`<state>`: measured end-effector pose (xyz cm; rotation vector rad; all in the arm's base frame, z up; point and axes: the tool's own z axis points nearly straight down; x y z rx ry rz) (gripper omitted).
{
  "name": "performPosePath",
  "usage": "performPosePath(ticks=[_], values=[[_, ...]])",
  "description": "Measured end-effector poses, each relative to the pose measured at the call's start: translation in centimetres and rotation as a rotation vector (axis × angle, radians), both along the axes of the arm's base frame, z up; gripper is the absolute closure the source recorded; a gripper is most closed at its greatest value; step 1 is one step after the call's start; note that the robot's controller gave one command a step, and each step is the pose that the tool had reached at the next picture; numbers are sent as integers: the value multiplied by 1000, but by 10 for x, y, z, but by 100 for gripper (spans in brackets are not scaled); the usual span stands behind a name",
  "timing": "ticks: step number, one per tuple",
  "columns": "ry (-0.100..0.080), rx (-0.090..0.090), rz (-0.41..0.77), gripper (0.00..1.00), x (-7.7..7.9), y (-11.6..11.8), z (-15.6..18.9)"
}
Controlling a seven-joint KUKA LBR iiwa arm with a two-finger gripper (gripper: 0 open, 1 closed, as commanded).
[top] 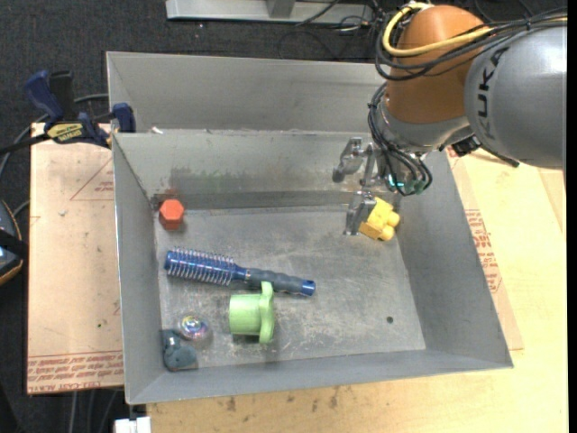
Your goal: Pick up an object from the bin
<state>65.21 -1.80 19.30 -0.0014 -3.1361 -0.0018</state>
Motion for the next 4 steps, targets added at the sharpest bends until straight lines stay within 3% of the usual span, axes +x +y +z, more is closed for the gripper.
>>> performPosePath(ticks=[1, 2, 3, 4], values=[[-2, 1, -298, 0, -58, 57, -29], [-16, 1, -262, 0, -112, 56, -120], [-12, 2, -260, 100, -111, 57, -116], [-12, 0, -276, 100, -113, 61, 22]])
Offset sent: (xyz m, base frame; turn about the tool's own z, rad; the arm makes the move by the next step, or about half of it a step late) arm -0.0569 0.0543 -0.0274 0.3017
